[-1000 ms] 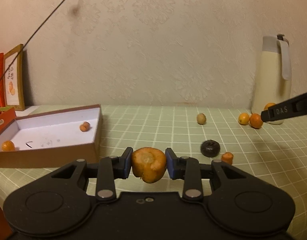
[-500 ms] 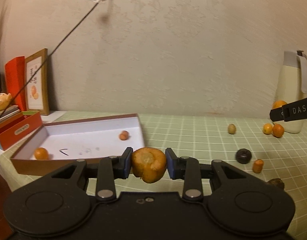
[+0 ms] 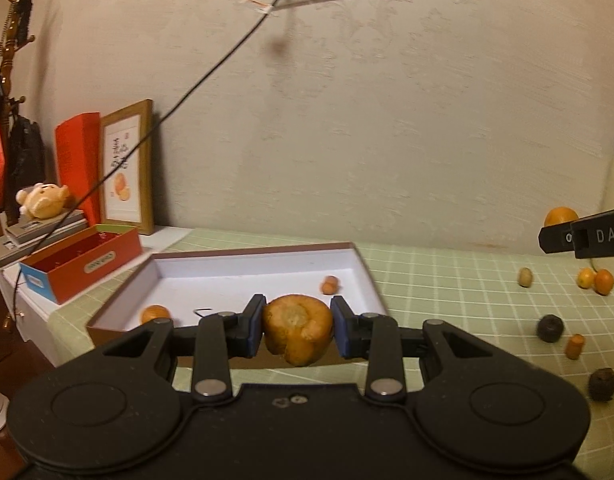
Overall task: Organize fruits
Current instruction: 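Lift and carry both held fruits toward the white box, then open the right tool to drop the mandarin into the box while the left tool holds its fruit above it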
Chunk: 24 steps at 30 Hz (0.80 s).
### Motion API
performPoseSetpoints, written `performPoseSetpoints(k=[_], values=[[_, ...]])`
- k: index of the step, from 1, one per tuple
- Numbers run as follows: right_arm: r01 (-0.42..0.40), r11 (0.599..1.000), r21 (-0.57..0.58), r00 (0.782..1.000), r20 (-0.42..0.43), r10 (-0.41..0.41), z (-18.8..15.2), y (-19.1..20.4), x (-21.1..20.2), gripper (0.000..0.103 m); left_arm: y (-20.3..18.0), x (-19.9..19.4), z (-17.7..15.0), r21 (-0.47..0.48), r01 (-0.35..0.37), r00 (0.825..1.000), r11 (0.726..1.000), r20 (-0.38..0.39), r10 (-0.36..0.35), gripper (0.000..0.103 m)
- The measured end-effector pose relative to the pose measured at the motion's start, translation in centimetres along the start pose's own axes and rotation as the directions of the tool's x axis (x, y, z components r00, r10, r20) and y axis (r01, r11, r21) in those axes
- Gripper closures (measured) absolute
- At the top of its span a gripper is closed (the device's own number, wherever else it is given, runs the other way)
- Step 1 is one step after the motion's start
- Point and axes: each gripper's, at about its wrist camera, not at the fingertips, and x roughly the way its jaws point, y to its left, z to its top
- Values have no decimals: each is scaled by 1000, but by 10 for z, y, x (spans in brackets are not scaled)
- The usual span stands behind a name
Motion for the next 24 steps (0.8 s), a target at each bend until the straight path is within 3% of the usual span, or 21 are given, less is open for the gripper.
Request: performPoseSetpoints(k=[10, 24], values=[[-93, 995, -35, 995, 39, 94, 13, 47, 10, 65, 31, 2, 5, -27, -63, 998, 998, 7, 63, 77], [-168, 983, -74, 985, 27, 171, 21, 95, 40, 65, 88, 23, 22, -56, -146, 989, 988, 20, 147, 77]])
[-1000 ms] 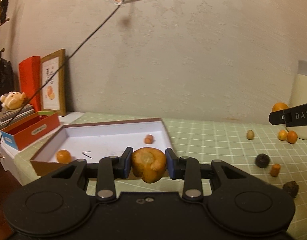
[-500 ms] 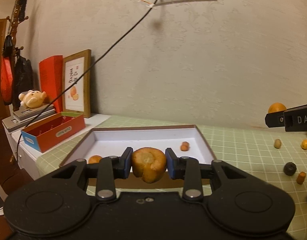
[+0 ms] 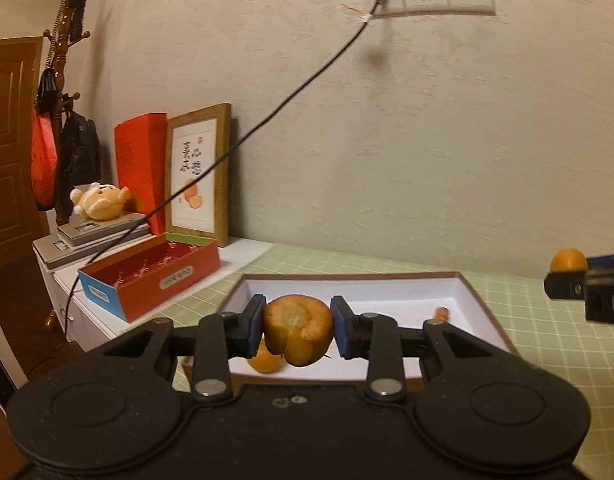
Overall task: Organize fruits
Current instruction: 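Open the right tool to drop the mandarin into the box while the left tool holds its fruit above it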
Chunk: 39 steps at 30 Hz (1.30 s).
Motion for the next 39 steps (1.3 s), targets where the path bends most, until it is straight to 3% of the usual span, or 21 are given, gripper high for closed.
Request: performPoseSetpoints(k=[14, 37, 38, 39], values=[[-3, 1000, 20, 1000, -16, 3, 14, 11, 54, 65, 28, 46, 11, -27, -32, 999, 999, -4, 32, 77], [9, 999, 45, 999, -53, -6, 19, 6, 111, 65, 36, 109, 14, -43, -48, 997, 998, -61, 45, 77], [8, 999, 50, 999, -54, -6, 20, 6, 112, 64, 36, 110, 15, -46, -46, 997, 998, -63, 43, 76], [10, 999, 50, 999, -52, -7, 20, 5, 113, 64, 35, 112, 15, -46, -53, 997, 998, -66, 50, 56]])
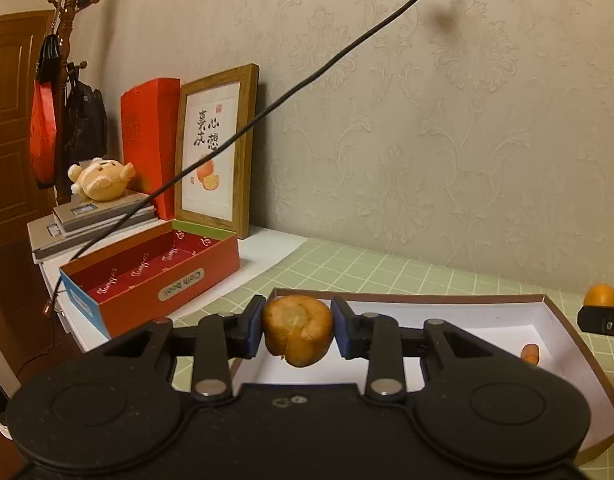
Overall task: Organize fruits
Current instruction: 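Open the right tool to drop the mandarin into the box while the left tool holds its fruit above it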
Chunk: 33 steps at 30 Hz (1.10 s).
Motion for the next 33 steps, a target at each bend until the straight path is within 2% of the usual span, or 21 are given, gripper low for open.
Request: performPoseSetpoints(k=[1, 2, 3, 4, 5, 7, 16, 33], values=[[-1, 1000, -9, 1000, 6, 1, 0, 0, 2, 62, -1, 1, -1, 5, -29, 1000, 1000, 1, 29, 34], [18, 1000, -24, 1000, -4, -18, 0, 1, 5, 24, -1, 0, -3, 5, -70, 997, 998, 14, 70, 11], [59, 998, -25, 998, -2, -59, -1, 2, 6, 1, 0, -1, -5, 4, -110, 993, 994, 36, 110, 6], [90, 996, -5, 993, 72, -89, -5, -1, 0, 0, 3, 0, -5, 4, -122, 992, 993, 25, 122, 6], [66, 998, -7, 995, 77, -65, -5, -3, 0, 0, 7, 1, -4, -9, -107, 994, 994, 12, 107, 6], [61, 998, 4, 997, 56, -61, -5, -6, 3, 0, 14, 0, -3, -39, -106, 994, 994, 12, 107, 6], [45, 999, 24, 998, 51, -46, -4, -8, 10, 0, 11, -7, 0, -7, -80, 996, 997, 27, 80, 6], [38, 999, 31, 998, 44, -40, -5, -5, -9, 0, 8, -23, 1, 21, -40, 999, 999, 36, 39, 6]])
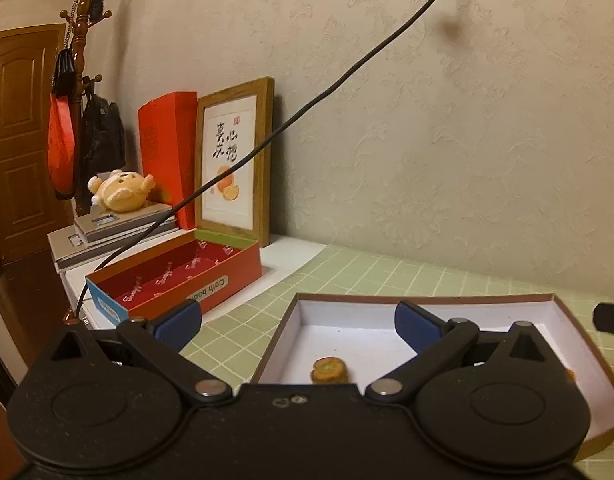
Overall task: Organize fruits
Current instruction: 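Open the right tool to drop the mandarin into the box while the left tool holds its fruit above it, then move both open tools from the box toward the fruits beside the thermos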
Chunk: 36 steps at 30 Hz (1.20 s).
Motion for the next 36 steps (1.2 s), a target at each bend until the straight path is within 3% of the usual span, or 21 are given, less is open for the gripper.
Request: performPoseSetpoints(k=[10, 20, 28, 36], values=[[-22, 1000, 10, 1000, -1, 22, -3, -2, -30, 0, -11, -33, 9, -21, 74, 997, 997, 28, -73, 6], [58, 998, 21, 998, -18, -57, -12, -34, -49, 0, -54, -44, 4, -8, 189, 982, 982, 18, -189, 6], [175, 980, 97, 985, -23, -174, -23, -94, -67, 0, -120, -50, -4, 43, 309, 951, 950, -10, -309, 6], [314, 936, 157, 949, -57, -309, -45, -163, -88, 0, -198, -64, -21, 118, 430, 903, 895, -37, -429, 7]])
